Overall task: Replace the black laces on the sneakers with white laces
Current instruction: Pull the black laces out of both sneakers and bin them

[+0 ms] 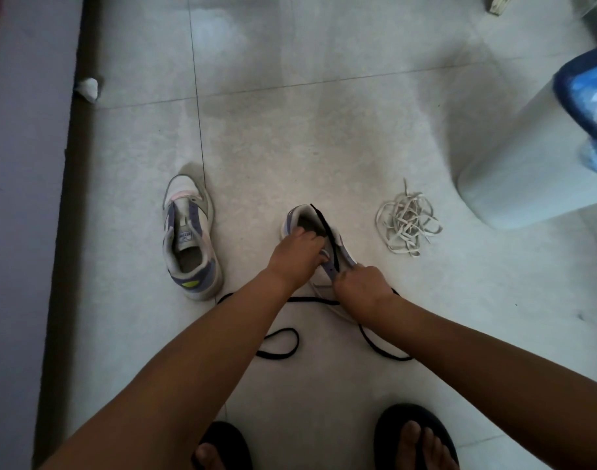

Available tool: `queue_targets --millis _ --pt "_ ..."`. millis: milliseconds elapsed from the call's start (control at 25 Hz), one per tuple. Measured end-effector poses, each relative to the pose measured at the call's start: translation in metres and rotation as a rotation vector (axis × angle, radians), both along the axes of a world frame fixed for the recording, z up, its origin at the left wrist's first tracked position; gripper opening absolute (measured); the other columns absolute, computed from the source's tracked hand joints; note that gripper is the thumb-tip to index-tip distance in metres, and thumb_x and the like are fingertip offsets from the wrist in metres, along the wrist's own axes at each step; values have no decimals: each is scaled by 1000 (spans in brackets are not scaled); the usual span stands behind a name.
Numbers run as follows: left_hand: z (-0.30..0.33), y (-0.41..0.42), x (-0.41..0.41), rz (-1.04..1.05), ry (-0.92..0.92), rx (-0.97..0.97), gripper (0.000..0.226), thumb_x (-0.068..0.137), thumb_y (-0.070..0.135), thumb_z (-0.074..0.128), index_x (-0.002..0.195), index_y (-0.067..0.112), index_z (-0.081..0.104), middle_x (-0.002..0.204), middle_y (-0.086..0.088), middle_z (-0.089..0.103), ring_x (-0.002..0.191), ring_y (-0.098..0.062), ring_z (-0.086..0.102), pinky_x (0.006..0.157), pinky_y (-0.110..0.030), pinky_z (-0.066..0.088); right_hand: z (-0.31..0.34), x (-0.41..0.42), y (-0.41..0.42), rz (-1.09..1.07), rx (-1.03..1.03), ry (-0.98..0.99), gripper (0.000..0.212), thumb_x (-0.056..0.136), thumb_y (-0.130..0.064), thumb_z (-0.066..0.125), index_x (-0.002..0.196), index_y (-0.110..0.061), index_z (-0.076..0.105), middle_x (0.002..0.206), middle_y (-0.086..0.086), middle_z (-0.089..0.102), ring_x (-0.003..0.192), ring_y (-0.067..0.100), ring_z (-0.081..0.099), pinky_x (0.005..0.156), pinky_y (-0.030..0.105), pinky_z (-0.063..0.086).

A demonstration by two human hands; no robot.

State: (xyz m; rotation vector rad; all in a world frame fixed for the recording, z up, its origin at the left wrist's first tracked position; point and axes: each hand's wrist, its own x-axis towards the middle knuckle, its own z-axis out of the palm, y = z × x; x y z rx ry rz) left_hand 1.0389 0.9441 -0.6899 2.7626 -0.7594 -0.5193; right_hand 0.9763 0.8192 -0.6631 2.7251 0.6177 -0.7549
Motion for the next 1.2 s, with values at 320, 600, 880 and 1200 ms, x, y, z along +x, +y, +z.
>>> queue_targets --millis 320,600,880,1200 --pt "-3 2 2 -15 -4 20 29 98 30 42 110 8 56 115 -9 56 116 -24 42 81 -31 34 39 -50 -77 -98 -245 411 28 89 -16 47 65 -20 35 92 0 60 92 21 59 69 24 35" --pt "0 5 3 7 11 -8 27 98 28 43 110 7 56 114 -10 56 116 -25 42 79 -32 36 89 -26 -65 -101 -75 618 29 76 -34 60 58 -19 43 59 -6 42 52 5 39 48 21 28" --pt "-2 27 26 64 -3 -45 26 95 24 46 110 7 58 117 -13 56 116 -27 44 89 -32 33 118 -21 -113 -587 525 871 25 72 -27 63 56 -17 46 54 -6 39 55 9 32 54 26 29" --pt "2 36 30 103 17 -145 19 90 17 57 98 1 62 105 -19 60 105 -33 50 88 -31 31 66 48 -92 -735 418 -476 22 89 -30 55 105 -15 55 99 13 60 97 34 53 73 39 41"
